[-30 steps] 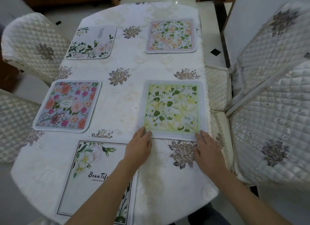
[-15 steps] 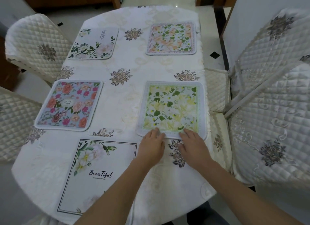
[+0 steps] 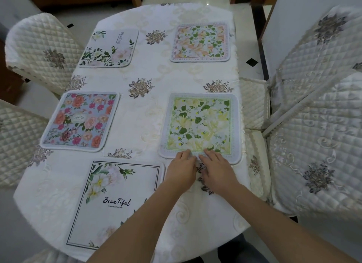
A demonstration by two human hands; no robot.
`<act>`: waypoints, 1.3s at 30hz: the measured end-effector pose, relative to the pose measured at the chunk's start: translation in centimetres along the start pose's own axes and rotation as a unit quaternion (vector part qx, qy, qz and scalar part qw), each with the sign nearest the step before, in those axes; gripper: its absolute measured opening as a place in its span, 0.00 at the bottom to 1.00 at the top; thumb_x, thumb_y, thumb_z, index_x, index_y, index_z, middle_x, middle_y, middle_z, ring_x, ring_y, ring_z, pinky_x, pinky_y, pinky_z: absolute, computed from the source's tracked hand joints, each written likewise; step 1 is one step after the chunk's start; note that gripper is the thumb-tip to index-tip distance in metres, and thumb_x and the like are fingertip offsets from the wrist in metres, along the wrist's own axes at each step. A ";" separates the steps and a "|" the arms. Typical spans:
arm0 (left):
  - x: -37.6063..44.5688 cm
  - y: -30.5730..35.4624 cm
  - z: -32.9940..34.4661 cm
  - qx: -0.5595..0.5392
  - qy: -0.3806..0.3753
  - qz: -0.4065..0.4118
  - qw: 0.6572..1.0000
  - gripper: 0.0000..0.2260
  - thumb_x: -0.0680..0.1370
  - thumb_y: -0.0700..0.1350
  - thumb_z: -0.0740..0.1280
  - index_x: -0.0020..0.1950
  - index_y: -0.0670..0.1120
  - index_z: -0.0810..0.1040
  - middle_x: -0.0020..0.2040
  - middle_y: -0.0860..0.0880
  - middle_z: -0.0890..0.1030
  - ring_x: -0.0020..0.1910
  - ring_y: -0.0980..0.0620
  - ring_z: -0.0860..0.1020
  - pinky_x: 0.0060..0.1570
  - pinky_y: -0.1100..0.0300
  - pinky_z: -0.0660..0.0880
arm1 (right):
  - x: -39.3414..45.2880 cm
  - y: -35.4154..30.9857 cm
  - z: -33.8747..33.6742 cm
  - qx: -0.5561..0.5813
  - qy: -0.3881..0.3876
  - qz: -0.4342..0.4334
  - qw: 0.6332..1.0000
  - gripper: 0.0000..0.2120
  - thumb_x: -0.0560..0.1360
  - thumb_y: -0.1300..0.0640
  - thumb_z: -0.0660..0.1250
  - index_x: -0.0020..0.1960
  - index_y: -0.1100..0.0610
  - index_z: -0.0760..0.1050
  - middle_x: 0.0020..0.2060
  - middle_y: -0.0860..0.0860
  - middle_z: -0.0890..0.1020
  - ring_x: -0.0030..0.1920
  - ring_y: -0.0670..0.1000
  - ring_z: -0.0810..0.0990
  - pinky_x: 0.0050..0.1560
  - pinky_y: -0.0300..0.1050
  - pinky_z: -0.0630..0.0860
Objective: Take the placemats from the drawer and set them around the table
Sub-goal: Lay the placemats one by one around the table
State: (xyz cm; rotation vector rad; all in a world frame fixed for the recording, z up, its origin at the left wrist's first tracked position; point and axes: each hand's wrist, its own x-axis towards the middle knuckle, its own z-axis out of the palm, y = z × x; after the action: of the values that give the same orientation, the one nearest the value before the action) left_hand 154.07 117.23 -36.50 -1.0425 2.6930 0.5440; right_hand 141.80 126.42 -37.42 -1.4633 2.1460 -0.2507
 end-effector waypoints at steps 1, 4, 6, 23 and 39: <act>0.1 0.1 -0.1 0.004 0.000 -0.001 1.000 0.16 0.83 0.46 0.55 0.69 0.47 0.72 0.75 0.45 0.64 0.72 0.45 0.61 0.60 0.52 0.71 | 0.0 0.0 0.0 -0.002 0.001 0.000 1.000 0.25 0.80 0.54 0.58 0.76 0.51 0.62 0.78 0.50 0.57 0.77 0.53 0.54 0.74 0.51 0.55; 0.6 0.3 -0.5 0.021 -0.005 -0.008 1.000 0.14 0.83 0.46 0.55 0.65 0.46 0.75 0.70 0.46 0.68 0.67 0.46 0.66 0.53 0.53 0.75 | 0.0 0.1 -0.1 -0.002 0.006 0.002 1.000 0.24 0.80 0.55 0.58 0.75 0.50 0.63 0.77 0.49 0.58 0.76 0.53 0.56 0.73 0.51 0.57; 1.0 0.3 -0.8 0.027 -0.008 -0.014 1.000 0.14 0.82 0.45 0.55 0.63 0.46 0.75 0.67 0.46 0.69 0.64 0.46 0.67 0.49 0.54 0.75 | 0.1 0.0 -0.2 -0.005 0.005 0.001 1.000 0.24 0.80 0.55 0.57 0.75 0.50 0.63 0.77 0.49 0.59 0.76 0.53 0.56 0.73 0.51 0.57; 1.4 0.2 -0.1 0.075 0.013 -0.002 0.997 0.12 0.81 0.45 0.58 0.63 0.48 0.73 0.63 0.48 0.70 0.60 0.47 0.68 0.40 0.57 0.71 | -0.6 1.1 -0.3 -0.016 0.023 -0.010 1.000 0.23 0.80 0.54 0.57 0.75 0.51 0.64 0.76 0.50 0.61 0.75 0.52 0.58 0.73 0.49 0.59; 2.3 -7.4 -0.8 0.074 0.116 -0.039 0.990 0.09 0.79 0.45 0.61 0.56 0.43 0.76 0.57 0.45 0.76 0.50 0.42 0.75 0.45 0.52 0.72 | -1.4 7.4 -2.3 -0.056 0.067 0.074 0.993 0.25 0.81 0.51 0.55 0.77 0.53 0.58 0.78 0.52 0.57 0.78 0.54 0.51 0.76 0.51 0.47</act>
State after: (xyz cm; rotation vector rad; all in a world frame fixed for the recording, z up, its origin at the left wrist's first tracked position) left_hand 157.37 110.51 -38.47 -1.2321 2.8204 0.2171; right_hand 135.07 130.34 -38.22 -1.3732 2.3977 -0.1818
